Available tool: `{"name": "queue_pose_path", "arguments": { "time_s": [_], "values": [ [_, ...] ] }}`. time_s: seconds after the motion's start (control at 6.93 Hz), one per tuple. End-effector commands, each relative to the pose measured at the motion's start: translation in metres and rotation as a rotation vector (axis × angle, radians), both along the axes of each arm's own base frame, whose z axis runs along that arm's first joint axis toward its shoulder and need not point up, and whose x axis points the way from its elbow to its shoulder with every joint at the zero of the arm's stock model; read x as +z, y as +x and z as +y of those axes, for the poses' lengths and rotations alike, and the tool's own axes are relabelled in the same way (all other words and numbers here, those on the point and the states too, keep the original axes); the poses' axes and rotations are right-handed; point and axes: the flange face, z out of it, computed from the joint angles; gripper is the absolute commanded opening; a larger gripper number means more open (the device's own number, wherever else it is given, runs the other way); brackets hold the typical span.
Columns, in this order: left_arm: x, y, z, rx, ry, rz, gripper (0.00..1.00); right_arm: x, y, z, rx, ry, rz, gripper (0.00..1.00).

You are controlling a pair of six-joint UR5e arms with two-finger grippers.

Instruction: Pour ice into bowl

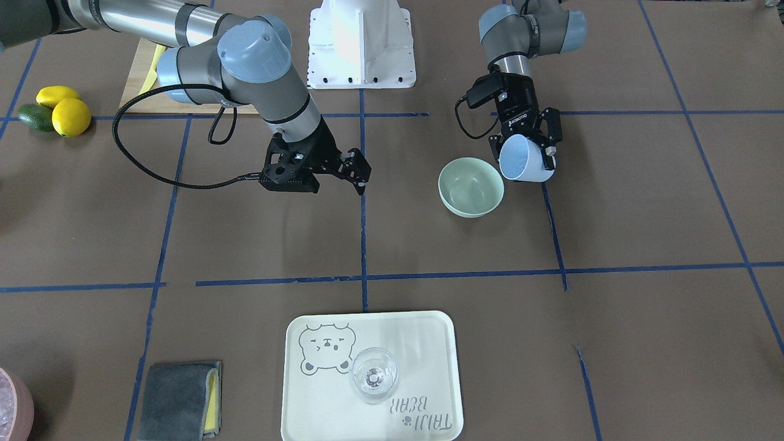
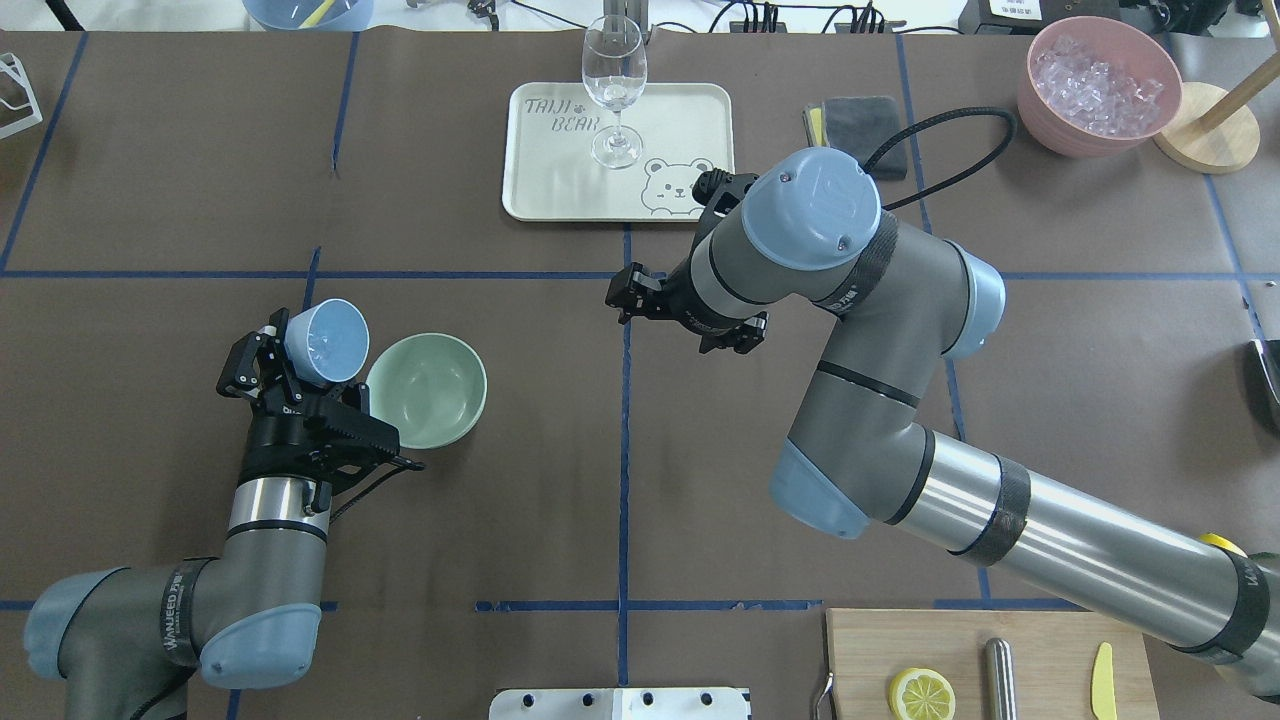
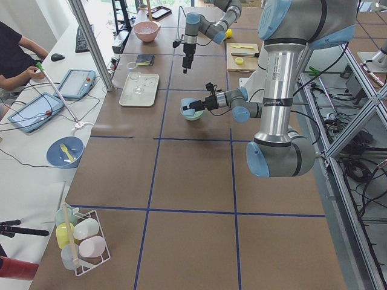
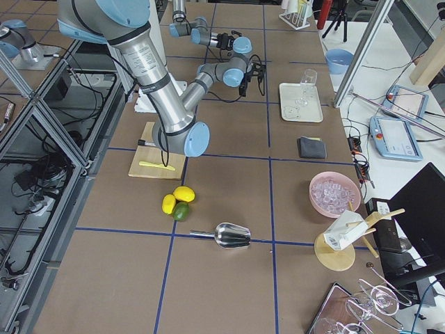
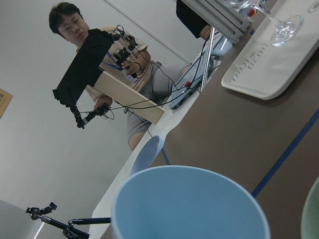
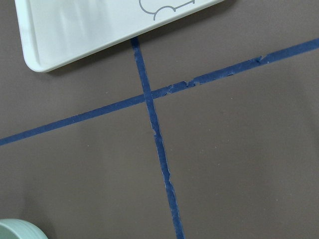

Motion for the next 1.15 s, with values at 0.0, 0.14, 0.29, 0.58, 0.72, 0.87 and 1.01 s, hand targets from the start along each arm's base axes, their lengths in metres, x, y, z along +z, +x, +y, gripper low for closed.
{"name": "queue_pose_path", "arguments": {
  "time_s": [0.0,0.14,0.29,0.58,0.72,0.87,1.01],
  "values": [
    [0.0020,-0.0024,-0.0011,0.023,0.041,-0.240,0.00,0.0003,-0.0015,0.0008,-0.001,0.000,0.001,1.00],
    [0.0060,-0.0048,-0.0013,0.026,0.055,-0.335,0.00,-0.0008,-0.0015,0.0008,-0.001,0.001,0.000,1.00],
    [0.0070,-0.0049,-0.0017,0.031,0.063,-0.421,0.00,-0.0010,-0.0014,0.0007,0.000,0.003,-0.001,1.00],
    [0.0090,-0.0035,-0.0007,0.056,0.065,-0.580,0.00,-0.0003,-0.0018,0.0004,0.000,0.002,0.000,1.00],
    [0.0076,-0.0041,-0.0006,0.074,0.067,-0.652,0.00,-0.0003,-0.0018,0.0004,0.000,0.002,0.000,1.00],
    [0.0055,-0.0045,0.0002,0.084,0.069,-0.685,0.00,0.0007,-0.0018,0.0005,0.000,0.001,0.002,1.00],
    [0.0059,-0.0034,0.0016,0.089,0.069,-0.698,0.00,0.0007,-0.0018,0.0005,0.000,0.001,0.002,1.00]
  ]
}}
